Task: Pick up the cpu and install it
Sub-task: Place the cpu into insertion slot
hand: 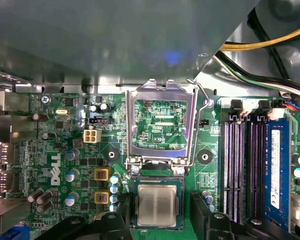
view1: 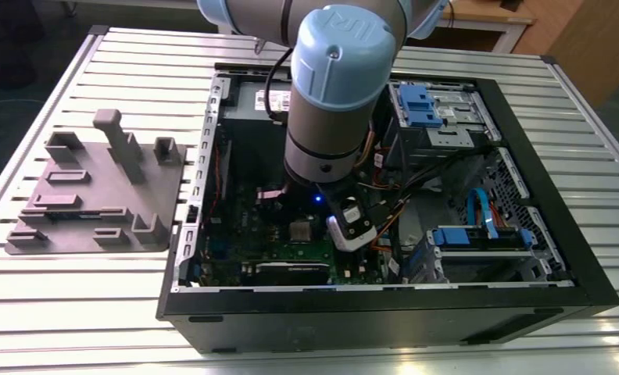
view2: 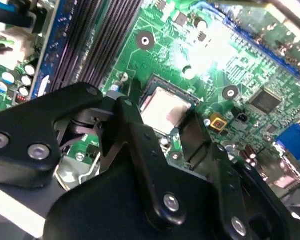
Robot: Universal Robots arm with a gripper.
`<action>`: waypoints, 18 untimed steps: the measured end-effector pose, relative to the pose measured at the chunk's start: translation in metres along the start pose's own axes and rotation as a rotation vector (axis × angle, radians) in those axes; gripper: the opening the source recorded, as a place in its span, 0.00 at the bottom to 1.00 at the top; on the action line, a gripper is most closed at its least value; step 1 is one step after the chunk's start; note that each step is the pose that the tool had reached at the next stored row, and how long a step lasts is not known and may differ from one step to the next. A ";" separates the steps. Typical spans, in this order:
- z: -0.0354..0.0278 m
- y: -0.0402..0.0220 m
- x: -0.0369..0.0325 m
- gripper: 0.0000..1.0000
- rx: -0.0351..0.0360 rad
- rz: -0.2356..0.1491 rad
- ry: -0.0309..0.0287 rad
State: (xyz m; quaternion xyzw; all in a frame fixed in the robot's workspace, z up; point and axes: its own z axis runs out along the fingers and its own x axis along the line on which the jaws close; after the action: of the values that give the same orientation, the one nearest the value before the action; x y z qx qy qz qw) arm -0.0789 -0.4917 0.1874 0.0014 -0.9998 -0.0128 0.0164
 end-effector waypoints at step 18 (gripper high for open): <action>-0.0231 0.0007 0.0007 0.27 -0.0003 0.000 0.0015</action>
State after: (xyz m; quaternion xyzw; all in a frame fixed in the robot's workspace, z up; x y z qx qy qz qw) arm -0.0788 -0.4916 0.2106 0.0014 -0.9998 -0.0129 0.0171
